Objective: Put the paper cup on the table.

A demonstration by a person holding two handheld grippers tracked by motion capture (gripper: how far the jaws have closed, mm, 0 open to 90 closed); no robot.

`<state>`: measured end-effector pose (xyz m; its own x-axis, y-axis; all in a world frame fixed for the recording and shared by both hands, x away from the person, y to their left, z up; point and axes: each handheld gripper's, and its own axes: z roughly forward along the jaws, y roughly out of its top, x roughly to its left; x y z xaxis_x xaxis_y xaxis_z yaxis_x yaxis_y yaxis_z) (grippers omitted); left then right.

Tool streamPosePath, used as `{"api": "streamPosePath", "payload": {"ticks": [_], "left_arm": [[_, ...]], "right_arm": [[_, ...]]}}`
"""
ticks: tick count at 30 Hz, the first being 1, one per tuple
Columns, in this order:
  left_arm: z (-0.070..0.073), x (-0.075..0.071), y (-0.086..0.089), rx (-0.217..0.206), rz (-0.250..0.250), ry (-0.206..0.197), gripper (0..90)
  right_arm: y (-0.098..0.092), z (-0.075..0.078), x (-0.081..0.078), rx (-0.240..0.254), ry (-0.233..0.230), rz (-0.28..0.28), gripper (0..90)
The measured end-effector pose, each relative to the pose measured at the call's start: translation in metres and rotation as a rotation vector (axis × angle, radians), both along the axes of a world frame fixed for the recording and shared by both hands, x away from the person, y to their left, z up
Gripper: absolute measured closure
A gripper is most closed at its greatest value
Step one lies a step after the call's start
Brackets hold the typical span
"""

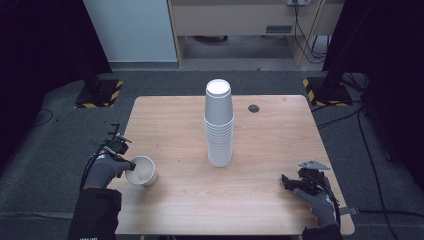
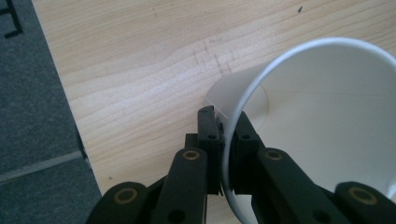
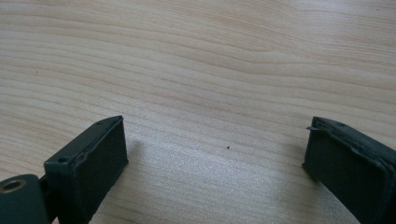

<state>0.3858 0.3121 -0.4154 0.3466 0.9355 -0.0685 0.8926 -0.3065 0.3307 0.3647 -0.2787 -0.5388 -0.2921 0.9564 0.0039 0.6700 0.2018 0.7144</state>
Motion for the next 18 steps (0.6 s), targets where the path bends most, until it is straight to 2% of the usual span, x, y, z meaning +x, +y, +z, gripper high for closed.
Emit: {"api": "streamPosePath", "payload": {"ticks": [6, 10, 15, 18], "left_arm": [[-0.0023, 0.0011, 0.0013, -0.006, 0.011, 0.005, 84.4], [-0.0038, 0.0012, 0.002, -0.008, 0.015, -0.016, 77.4], [-0.0065, -0.0006, 0.0047, -0.022, 0.02, -0.07, 70.3], [-0.005, -0.0031, 0.0058, -0.036, 0.018, -0.126, 64.4]], "right_arm": [[0.0, 0.0, 0.0, 0.001, 0.001, 0.001, 5.8], [0.0, 0.0, 0.0, 0.0, 0.001, 0.001, 5.8], [0.0, 0.0, 0.0, 0.0, 0.001, 0.001, 5.8], [0.0, 0.0, 0.0, 0.001, 0.0, 0.0, 5.8]]}}
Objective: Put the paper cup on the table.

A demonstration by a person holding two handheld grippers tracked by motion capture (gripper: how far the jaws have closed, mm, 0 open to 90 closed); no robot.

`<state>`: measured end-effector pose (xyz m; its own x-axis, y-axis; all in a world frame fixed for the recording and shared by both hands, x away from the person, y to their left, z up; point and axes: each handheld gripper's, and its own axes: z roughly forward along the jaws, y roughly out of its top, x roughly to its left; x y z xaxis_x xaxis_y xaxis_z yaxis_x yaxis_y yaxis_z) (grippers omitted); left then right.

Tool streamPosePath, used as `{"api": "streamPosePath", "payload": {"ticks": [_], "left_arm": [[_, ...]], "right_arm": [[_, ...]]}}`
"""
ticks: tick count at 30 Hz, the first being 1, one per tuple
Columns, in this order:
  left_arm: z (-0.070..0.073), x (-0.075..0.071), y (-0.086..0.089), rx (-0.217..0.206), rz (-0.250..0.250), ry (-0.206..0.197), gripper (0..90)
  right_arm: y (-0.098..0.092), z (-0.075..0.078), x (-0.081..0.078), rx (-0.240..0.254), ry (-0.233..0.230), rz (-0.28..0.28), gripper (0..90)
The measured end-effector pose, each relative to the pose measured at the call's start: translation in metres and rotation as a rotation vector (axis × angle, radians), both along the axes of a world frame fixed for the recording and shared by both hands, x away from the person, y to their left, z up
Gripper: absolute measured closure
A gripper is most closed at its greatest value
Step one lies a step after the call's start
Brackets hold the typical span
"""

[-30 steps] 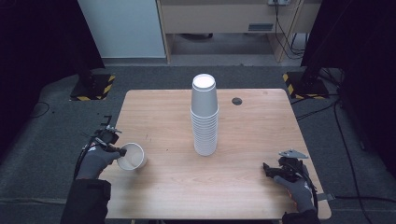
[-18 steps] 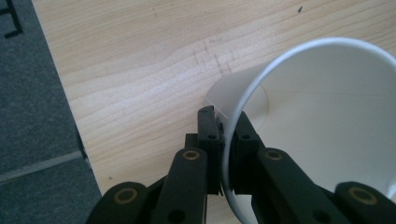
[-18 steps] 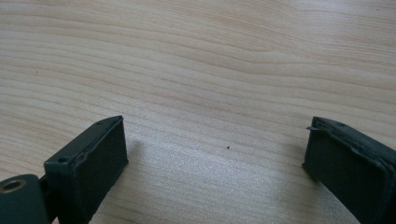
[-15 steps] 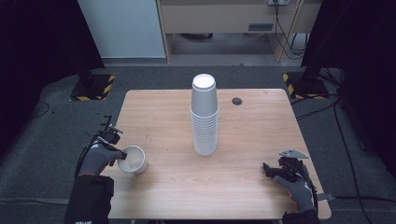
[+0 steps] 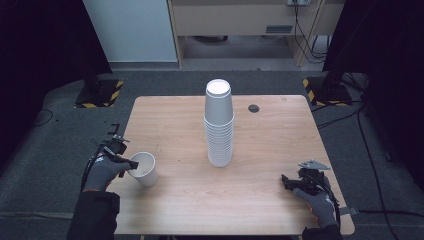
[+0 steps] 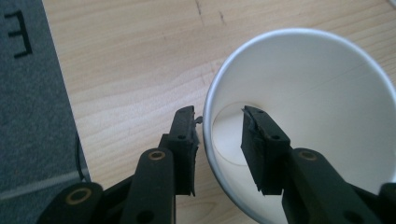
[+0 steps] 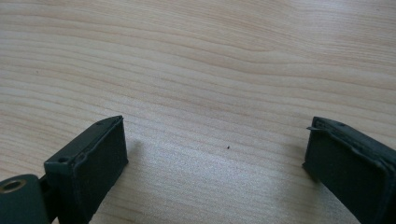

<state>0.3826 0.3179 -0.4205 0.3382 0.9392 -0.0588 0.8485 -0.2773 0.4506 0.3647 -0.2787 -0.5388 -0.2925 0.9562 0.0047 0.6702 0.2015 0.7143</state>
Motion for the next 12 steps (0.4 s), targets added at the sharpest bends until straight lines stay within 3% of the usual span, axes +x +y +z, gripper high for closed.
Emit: {"api": "streamPosePath", "payload": {"ticks": [4, 9, 10, 12], "left_arm": [[0.002, -0.004, 0.002, -0.007, 0.008, -0.085, 55.2], [0.003, -0.013, 0.005, -0.032, -0.001, -0.219, 51.3], [0.003, -0.013, 0.005, -0.032, -0.001, -0.219, 49.7], [0.003, -0.018, 0.005, -0.042, 0.006, -0.276, 48.8]], "right_arm": [[0.0, 0.0, 0.0, -0.001, 0.0, 0.001, 5.9], [0.0, 0.0, 0.0, 0.0, 0.0, 0.0, 5.8], [0.0, 0.0, 0.0, 0.0, 0.0, 0.0, 5.8], [0.0, 0.0, 0.0, 0.0, 0.0, -0.001, 5.5]]}}
